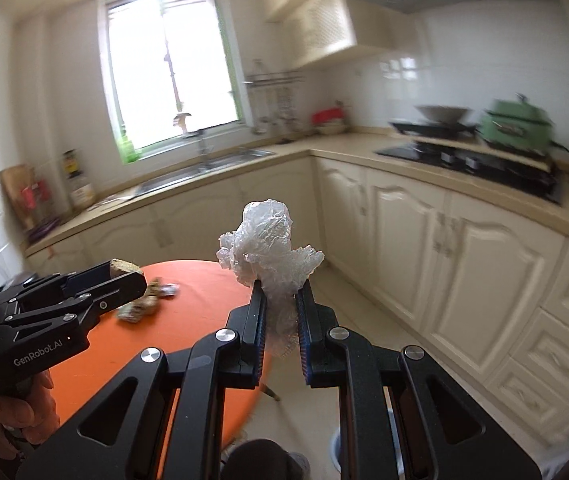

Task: Collect trash
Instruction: 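Carry both items to the blue bin and open both tools to drop them, then return both tools from the bin to the table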

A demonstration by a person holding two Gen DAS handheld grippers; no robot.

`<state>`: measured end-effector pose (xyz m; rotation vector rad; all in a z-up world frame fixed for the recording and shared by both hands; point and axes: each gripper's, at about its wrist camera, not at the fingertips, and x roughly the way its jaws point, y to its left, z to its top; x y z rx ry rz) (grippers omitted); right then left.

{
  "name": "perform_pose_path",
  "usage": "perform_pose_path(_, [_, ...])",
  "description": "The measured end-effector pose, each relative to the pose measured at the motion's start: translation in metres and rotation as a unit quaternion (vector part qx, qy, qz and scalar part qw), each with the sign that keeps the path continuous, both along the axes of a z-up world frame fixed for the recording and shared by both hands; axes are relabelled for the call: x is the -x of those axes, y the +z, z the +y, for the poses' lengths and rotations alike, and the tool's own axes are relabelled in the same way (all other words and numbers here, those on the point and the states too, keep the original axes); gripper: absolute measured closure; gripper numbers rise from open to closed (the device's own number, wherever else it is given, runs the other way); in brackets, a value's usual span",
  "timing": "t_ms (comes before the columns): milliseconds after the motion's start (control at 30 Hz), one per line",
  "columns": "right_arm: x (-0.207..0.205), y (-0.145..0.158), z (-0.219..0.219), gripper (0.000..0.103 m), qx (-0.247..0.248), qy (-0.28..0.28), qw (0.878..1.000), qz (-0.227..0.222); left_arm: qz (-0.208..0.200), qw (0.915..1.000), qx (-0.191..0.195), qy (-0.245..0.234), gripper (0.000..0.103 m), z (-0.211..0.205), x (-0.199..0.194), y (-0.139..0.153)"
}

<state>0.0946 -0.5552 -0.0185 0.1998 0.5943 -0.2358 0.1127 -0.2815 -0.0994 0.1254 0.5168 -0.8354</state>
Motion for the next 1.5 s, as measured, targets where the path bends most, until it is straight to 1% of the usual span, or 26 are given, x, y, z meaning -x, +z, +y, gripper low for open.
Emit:
perform_pose_path(67, [0.011, -0.012, -0.020, 0.089, -0.004, -0.026, 1.000, 0.015, 0.013, 0.9996, -0.008, -0.023, 0.068, -0.021, 0.002, -0.010])
perform_pose_path(133, [0.019, -0.030, -0.042, 0.089, -0.007, -0.056, 0.998, 0.038, 0.031, 0.9982, -0.023, -0.047, 0.068, -0.045, 0.005, -0.027])
perform_pose_path(267, [0.032, -0.071, -0.077, 0.089, -0.027, -0.095, 0.992, 0.080, 0.066, 0.9925, -0.062, -0.082, 0.068, -0.091, 0.005, -0.066])
perform_pose_path(300, [0.033, -0.087, -0.086, 0.089, -0.036, -0.104, 0.989, 0.094, 0.075, 0.9905, -0.073, -0.089, 0.068, -0.101, 0.002, -0.078])
perform_pose_path(367, [0.034, -0.108, -0.098, 0.089, -0.046, -0.117, 0.985, 0.114, 0.094, 0.9862, -0.095, -0.098, 0.068, -0.119, -0.005, -0.097])
perform_pose_path(400, [0.034, -0.126, -0.107, 0.089, -0.056, -0.125, 0.982, 0.131, 0.104, 0.9839, -0.104, -0.101, 0.068, -0.132, -0.010, -0.104])
perform_pose_path(467, [0.035, -0.151, -0.120, 0.089, -0.073, -0.137, 0.976, 0.152, 0.126, 0.9786, -0.124, -0.105, 0.068, -0.151, -0.021, -0.124])
perform_pose_path(567, [0.037, -0.182, -0.133, 0.089, -0.095, -0.148, 0.968, 0.176, 0.157, 0.9698, -0.150, -0.110, 0.068, -0.174, -0.033, -0.153])
perform_pose_path(600, [0.037, -0.195, -0.139, 0.089, -0.104, -0.151, 0.965, 0.187, 0.164, 0.9676, -0.156, -0.111, 0.068, -0.186, -0.038, -0.154])
perform_pose_path(633, [0.036, -0.203, -0.143, 0.089, -0.109, -0.152, 0.963, 0.193, 0.174, 0.9646, -0.164, -0.110, 0.068, -0.192, -0.041, -0.166])
perform_pose_path(667, [0.037, -0.211, -0.146, 0.089, -0.113, -0.154, 0.961, 0.198, 0.181, 0.9627, -0.169, -0.109, 0.068, -0.206, -0.052, -0.167])
perform_pose_path(767, [0.035, -0.237, -0.158, 0.089, -0.128, -0.158, 0.954, 0.219, 0.206, 0.9550, -0.185, -0.107, 0.068, -0.233, -0.069, -0.186])
perform_pose_path(800, [0.033, -0.246, -0.161, 0.086, -0.133, -0.158, 0.952, 0.227, 0.216, 0.9518, -0.190, -0.107, 0.068, -0.238, -0.073, -0.194])
perform_pose_path(867, [0.031, -0.262, -0.167, 0.086, -0.143, -0.161, 0.948, 0.236, 0.230, 0.9458, -0.200, -0.112, 0.066, -0.251, -0.081, -0.204])
perform_pose_path(900, [0.030, -0.270, -0.170, 0.083, -0.146, -0.167, 0.944, 0.245, 0.238, 0.9414, -0.208, -0.117, 0.061, -0.257, -0.085, -0.209])
perform_pose_path(933, [0.030, -0.280, -0.174, 0.068, -0.151, -0.172, 0.939, 0.256, 0.241, 0.9397, -0.213, -0.117, 0.058, -0.268, -0.092, -0.211])
perform_pose_path(967, [0.031, -0.287, -0.176, 0.058, -0.158, -0.174, 0.937, 0.259, 0.237, 0.9403, -0.218, -0.112, 0.048, -0.279, -0.099, -0.212])
perform_pose_path(1000, [0.031, -0.289, -0.178, 0.042, -0.163, -0.175, 0.936, 0.257, 0.232, 0.9414, -0.221, -0.105, 0.031, -0.291, -0.109, -0.217])
perform_pose_path(1033, [0.033, -0.292, -0.181, 0.028, -0.168, -0.181, 0.935, 0.254, 0.230, 0.9426, -0.221, -0.099, 0.024, -0.295, -0.112, -0.219])
perform_pose_path(1067, [0.035, -0.293, -0.181, 0.022, -0.166, -0.185, 0.934, 0.256, 0.225, 0.9446, -0.220, -0.092, 0.018, -0.296, -0.116, -0.220])
perform_pose_path(1100, [0.038, -0.294, -0.182, 0.018, -0.164, -0.190, 0.934, 0.256, 0.222, 0.9454, -0.221, -0.088, 0.016, -0.300, -0.116, -0.222])
perform_pose_path(1167, [0.041, -0.293, -0.182, 0.015, -0.167, -0.195, 0.933, 0.251, 0.220, 0.9445, -0.230, -0.081, 0.013, -0.303, -0.118, -0.225])
perform_pose_path(1233, [0.043, -0.290, -0.182, 0.000, -0.164, -0.203, 0.932, 0.253, 0.217, 0.9451, -0.231, -0.077, 0.012, -0.301, -0.110, -0.224])
perform_pose_path(1333, [0.043, -0.283, -0.181, 0.000, -0.156, -0.208, 0.931, 0.255, 0.207, 0.9487, -0.228, -0.071, 0.010, -0.298, -0.099, -0.218])
perform_pose_path(1500, [0.043, -0.260, -0.174, 0.000, -0.144, -0.215, 0.935, 0.242, 0.191, 0.9571, -0.208, -0.065, 0.008, -0.269, -0.078, -0.189])
